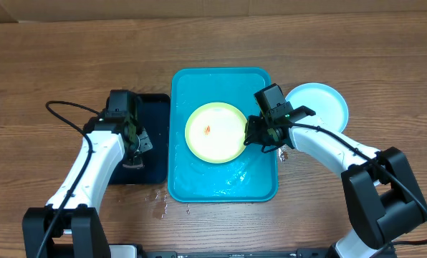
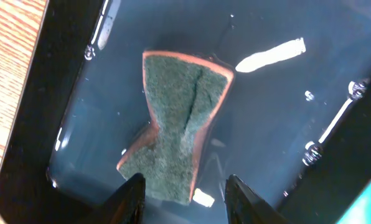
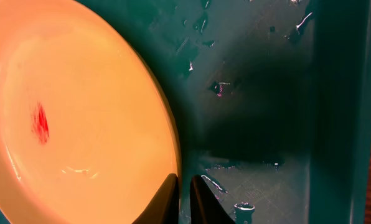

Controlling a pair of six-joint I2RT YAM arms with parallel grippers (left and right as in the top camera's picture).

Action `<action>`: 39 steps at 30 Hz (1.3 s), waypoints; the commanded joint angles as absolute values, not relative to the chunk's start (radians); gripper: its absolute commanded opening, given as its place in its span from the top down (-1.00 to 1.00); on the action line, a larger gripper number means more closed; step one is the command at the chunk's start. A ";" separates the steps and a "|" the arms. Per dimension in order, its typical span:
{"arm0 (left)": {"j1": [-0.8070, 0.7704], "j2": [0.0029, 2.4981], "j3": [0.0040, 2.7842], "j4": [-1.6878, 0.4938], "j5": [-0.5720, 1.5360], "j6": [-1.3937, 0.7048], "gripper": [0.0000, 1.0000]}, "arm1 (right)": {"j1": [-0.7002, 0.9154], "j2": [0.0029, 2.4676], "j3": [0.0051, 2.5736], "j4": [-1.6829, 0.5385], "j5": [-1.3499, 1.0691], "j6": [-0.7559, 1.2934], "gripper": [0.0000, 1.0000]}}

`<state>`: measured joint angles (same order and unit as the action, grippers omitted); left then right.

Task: Clean dirty plates on tray and stack at the side
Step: 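Grasp the sponge on the black tray with the left gripper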

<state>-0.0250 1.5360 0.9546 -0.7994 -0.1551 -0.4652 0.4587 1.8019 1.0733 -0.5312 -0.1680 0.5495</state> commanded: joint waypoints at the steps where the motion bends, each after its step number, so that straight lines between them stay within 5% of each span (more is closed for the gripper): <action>1: -0.026 1.541 0.925 -0.770 -0.192 -0.426 0.16 | 0.460 1.790 1.073 -0.525 -0.157 0.551 0.81; 11: 0.025 1.652 0.924 -0.732 -0.173 -0.424 0.28 | 0.460 1.790 1.073 -0.525 -0.157 0.551 0.81; 15: 0.047 1.702 0.925 -0.704 -0.048 -0.352 0.57 | 0.460 1.790 1.073 -0.524 -0.157 0.551 0.81; 17: 0.049 1.704 0.929 -0.699 -0.028 -0.327 0.92 | 0.460 1.790 1.073 -0.524 -0.157 0.551 0.81; 25: 0.049 1.652 1.079 -0.851 -0.028 -0.316 0.92 | 0.460 1.790 1.073 -0.525 -0.157 0.551 0.81; 39: 0.045 1.732 1.034 -0.770 -0.033 -0.321 0.85 | 0.460 1.790 1.073 -0.524 -0.157 0.551 0.81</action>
